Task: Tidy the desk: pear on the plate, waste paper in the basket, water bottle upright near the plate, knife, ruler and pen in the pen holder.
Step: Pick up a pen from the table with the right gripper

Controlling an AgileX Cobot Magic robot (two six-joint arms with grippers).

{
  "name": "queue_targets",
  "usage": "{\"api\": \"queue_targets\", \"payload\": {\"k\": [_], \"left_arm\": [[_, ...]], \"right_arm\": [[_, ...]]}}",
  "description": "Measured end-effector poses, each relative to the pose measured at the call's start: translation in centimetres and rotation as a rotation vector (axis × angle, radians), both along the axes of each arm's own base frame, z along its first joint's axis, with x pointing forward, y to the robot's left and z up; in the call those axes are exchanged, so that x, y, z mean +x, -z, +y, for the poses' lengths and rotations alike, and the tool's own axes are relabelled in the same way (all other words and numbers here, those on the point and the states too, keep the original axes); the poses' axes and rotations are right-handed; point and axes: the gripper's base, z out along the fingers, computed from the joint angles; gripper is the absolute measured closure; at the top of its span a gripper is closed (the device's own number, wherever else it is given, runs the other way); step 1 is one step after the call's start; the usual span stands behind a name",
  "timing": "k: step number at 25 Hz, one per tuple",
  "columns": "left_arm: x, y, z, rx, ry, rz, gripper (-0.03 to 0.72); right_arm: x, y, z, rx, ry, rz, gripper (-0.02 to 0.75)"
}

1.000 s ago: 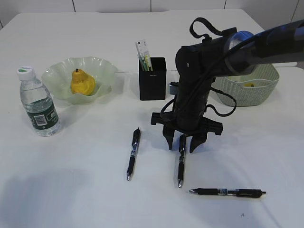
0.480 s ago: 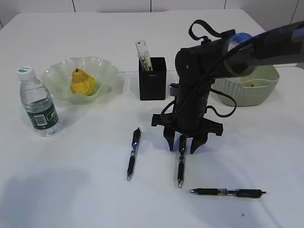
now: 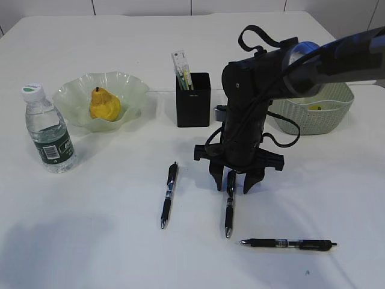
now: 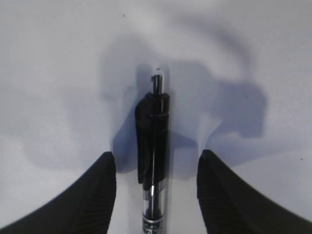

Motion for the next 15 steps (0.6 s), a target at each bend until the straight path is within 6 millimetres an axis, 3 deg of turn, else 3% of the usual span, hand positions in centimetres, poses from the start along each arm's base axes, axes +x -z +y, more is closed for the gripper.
{"api": "queue_targets", "payload": {"k": [7, 15], "left_arm": [[0.0, 0.0, 0.01, 0.002, 0.0, 0.0, 0.449], [0.0, -0.01, 0.02, 0.003, -0.001, 0.0, 0.449]], "right_arm": [[0.01, 0.0, -0.01, -0.001, -0.001, -0.001, 0.316], [0.15, -0.01, 0.06, 0.006, 0.0, -0.017, 0.411]]}}
